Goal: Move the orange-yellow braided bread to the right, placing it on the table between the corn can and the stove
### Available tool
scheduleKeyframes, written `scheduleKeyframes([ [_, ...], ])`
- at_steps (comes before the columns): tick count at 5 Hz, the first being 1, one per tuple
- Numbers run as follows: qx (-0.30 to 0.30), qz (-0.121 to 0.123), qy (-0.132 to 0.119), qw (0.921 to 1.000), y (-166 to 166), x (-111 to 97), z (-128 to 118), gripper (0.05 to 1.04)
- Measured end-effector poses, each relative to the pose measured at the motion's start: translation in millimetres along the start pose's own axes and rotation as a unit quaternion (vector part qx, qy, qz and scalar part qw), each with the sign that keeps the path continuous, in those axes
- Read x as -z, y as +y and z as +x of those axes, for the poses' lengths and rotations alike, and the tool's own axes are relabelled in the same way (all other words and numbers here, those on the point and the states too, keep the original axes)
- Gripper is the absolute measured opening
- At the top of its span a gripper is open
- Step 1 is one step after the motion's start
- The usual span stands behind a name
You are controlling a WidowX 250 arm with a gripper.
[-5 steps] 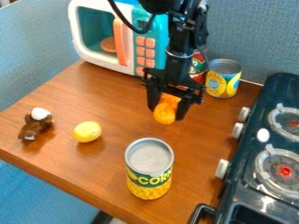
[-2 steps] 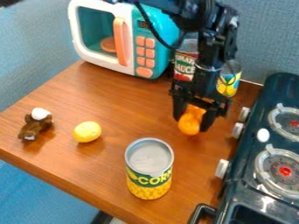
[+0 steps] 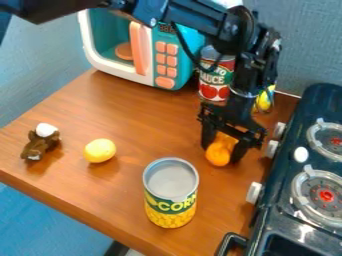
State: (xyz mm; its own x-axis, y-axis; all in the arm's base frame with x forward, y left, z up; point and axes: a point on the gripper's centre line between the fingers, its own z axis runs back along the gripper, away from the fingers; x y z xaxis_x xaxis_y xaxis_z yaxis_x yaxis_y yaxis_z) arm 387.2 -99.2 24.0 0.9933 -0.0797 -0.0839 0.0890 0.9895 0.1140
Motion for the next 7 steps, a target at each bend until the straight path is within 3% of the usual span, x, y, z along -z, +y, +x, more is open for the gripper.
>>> scheduleKeyframes([
  [1,0.002,-0.004,0.001,1.0000,-0.2,0.5,-0.2,0.809],
  [2,-0.009,-0.015,0.012,0.9998,1.0,3.5,-5.6,0.878],
  [3,-0.026,-0.029,0.017,0.9991,10.6,4.9,-6.9,1.008],
  [4,-0.044,-0.048,0.021,0.9976,16.3,5.6,-7.5,1.005],
  [6,-0.057,-0.089,-0.030,0.9939,27.8,-39.1,-11.4,1.004],
  [7,-0.063,-0.091,-0.049,0.9926,46.3,-60.4,-28.3,1.004],
])
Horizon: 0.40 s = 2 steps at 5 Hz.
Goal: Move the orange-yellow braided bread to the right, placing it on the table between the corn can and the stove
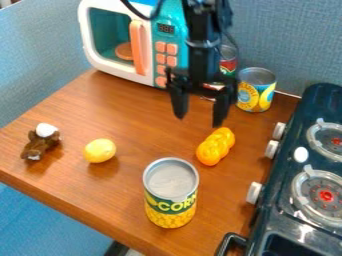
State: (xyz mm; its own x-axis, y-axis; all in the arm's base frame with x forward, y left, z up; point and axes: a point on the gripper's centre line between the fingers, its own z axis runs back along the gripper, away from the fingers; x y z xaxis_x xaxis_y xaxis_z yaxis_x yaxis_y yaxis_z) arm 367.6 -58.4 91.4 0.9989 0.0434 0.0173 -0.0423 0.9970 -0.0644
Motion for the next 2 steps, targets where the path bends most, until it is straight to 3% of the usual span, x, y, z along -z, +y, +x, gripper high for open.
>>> scheduleKeyframes([
  [1,0.011,0.114,0.022,0.9932,39.9,-8.9,-21.1,1.005],
  [2,0.063,0.189,0.065,0.9778,82.7,-12.5,-40.1,1.004],
])
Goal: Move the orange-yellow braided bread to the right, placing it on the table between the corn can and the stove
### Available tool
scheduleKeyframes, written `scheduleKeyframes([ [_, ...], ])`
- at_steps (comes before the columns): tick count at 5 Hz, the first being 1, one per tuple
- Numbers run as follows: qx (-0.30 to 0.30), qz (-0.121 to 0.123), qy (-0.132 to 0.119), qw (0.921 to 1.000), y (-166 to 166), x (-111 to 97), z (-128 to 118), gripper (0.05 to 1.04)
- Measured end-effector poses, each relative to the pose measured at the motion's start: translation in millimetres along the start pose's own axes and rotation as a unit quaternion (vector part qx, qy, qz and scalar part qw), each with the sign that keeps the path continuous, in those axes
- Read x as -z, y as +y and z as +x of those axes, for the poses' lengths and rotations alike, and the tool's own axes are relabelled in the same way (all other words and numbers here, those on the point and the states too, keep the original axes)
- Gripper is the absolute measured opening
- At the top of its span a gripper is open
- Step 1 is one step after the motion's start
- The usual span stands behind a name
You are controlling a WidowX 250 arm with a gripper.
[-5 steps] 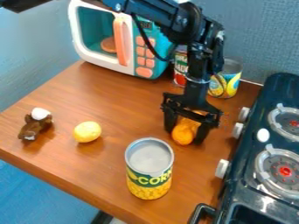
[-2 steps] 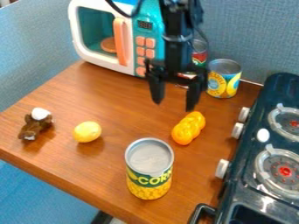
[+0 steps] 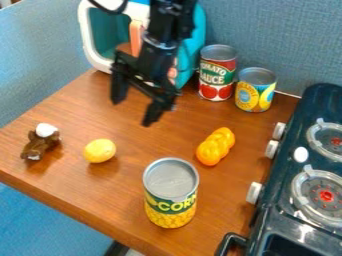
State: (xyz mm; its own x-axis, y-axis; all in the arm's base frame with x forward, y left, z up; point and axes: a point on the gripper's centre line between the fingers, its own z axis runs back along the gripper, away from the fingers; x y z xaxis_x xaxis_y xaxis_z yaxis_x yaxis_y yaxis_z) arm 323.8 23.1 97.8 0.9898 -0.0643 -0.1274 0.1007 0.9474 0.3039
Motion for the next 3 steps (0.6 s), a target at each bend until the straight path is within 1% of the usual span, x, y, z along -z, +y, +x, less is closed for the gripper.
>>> scheduleKeyframes([
  [1,0.026,-0.016,0.014,0.9995,52.6,18.8,-17.5,1.004],
  [2,0.037,-0.048,0.005,0.9981,75.9,30.1,-26.1,1.004],
  [3,0.067,-0.090,-0.024,0.9934,76.2,29.0,-30.9,1.004],
])
